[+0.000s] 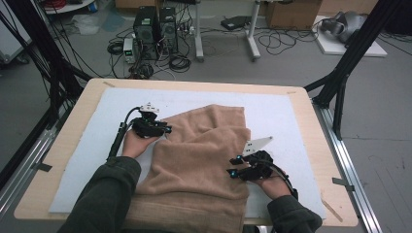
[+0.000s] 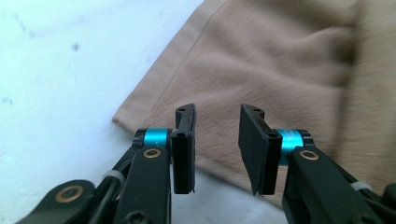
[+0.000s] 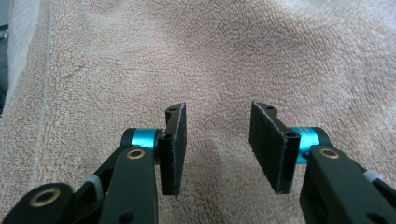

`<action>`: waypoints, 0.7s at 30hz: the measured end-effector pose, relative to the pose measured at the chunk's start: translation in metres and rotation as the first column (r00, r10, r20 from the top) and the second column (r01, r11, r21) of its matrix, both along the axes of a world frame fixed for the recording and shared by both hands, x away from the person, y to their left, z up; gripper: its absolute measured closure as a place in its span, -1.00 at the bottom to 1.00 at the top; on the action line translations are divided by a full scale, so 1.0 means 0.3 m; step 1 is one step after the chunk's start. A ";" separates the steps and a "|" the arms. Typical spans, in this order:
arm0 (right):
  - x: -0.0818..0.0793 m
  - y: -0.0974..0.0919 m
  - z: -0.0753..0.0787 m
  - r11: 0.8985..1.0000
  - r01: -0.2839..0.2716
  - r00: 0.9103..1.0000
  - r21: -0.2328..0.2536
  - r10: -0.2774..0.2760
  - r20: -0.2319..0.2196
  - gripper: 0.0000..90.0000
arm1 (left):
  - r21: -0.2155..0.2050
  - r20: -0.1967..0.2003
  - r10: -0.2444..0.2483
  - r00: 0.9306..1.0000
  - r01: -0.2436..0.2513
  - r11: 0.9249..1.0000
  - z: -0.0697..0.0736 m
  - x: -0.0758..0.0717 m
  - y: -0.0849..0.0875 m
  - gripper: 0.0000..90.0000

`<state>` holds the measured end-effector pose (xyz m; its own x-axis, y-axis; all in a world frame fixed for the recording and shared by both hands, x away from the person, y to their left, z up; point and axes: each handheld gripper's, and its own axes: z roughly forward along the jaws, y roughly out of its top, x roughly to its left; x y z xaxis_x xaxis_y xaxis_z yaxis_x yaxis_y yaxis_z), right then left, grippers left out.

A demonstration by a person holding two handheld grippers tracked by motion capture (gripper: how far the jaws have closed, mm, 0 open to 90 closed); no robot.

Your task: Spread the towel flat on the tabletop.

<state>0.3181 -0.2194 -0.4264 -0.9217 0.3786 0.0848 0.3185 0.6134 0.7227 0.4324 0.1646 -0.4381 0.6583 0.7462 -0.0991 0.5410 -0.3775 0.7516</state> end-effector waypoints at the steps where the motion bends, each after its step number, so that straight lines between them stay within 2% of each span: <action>1: 0.001 -0.003 0.000 1.000 0.002 1.000 0.003 -0.002 0.002 0.23 | 0.025 0.002 0.008 1.000 -0.008 1.000 -0.011 0.003 -0.006 0.38; 2: 0.001 -0.006 0.000 1.000 0.004 1.000 0.004 -0.004 0.000 0.22 | 0.027 0.014 0.008 1.000 -0.008 1.000 -0.016 0.003 -0.008 0.35; 4: 0.004 -0.011 0.000 1.000 0.009 1.000 0.009 -0.009 0.000 0.21 | 0.050 0.036 0.020 0.999 -0.022 0.999 -0.016 0.004 -0.013 0.42; 6: 0.006 -0.011 0.000 1.000 0.013 1.000 0.010 -0.013 0.002 0.20 | 0.077 0.062 0.017 0.998 -0.021 0.997 -0.016 0.001 -0.018 0.63; 8: 0.009 -0.008 -0.002 1.000 0.013 1.000 0.013 -0.013 0.002 0.20 | 0.089 0.065 0.022 0.998 -0.028 0.996 -0.015 0.000 -0.025 0.92; 9: 0.012 -0.006 -0.004 1.000 0.012 1.000 0.012 -0.012 0.006 0.20 | 0.088 0.062 0.026 0.998 -0.032 0.996 -0.013 0.002 -0.026 0.95; 10: 0.013 -0.005 -0.004 1.000 0.014 1.000 0.013 -0.014 0.004 0.20 | 0.091 0.057 0.040 0.998 -0.045 0.995 -0.009 0.006 -0.021 0.95; 11: 0.015 -0.004 -0.004 1.000 0.016 1.000 0.015 -0.016 0.001 0.20 | 0.101 0.070 0.071 0.995 -0.078 0.992 -0.001 0.011 -0.012 0.96; 12: 0.017 -0.003 -0.004 1.000 0.016 1.000 0.019 -0.016 0.001 0.20 | 0.093 0.084 0.098 0.992 -0.106 0.990 0.012 0.019 0.006 0.96; 13: 0.019 -0.001 -0.003 1.000 0.015 1.000 0.025 -0.015 0.004 0.20 | 0.075 0.105 0.137 0.985 -0.145 0.987 0.033 0.028 0.027 0.96; 14: 0.018 0.003 0.000 1.000 0.013 1.000 0.024 -0.013 0.001 0.20 | 0.053 0.142 0.182 0.973 -0.191 0.980 0.058 0.035 0.050 0.96; 16: 0.022 0.011 0.003 1.000 0.008 1.000 0.022 -0.008 0.005 0.20 | 0.010 0.189 0.254 0.949 -0.260 0.965 0.103 0.048 0.088 0.95; 17: 0.026 0.015 0.002 1.000 0.003 1.000 0.025 -0.003 0.009 0.20 | -0.008 0.197 0.264 0.944 -0.267 0.964 0.117 0.050 0.100 0.91; 18: 0.029 0.017 0.004 1.000 0.004 1.000 0.019 -0.004 0.005 0.19 | -0.041 0.180 0.262 0.948 -0.259 0.965 0.125 0.050 0.110 0.72; 19: 0.032 0.018 0.004 1.000 0.008 1.000 0.019 -0.008 0.002 0.19 | -0.066 0.156 0.246 0.957 -0.239 0.969 0.126 0.048 0.120 0.55; 21: 0.042 0.016 0.002 1.000 0.009 1.000 0.026 -0.009 0.004 0.19 | -0.067 0.126 0.203 0.971 -0.196 0.978 0.120 0.038 0.124 0.46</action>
<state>0.3308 -0.2146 -0.4259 -0.9185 0.3848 0.0912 0.3213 0.5918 0.7393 0.4437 0.2019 -0.4020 0.5068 0.8596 -0.0650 0.4965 -0.2295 0.8371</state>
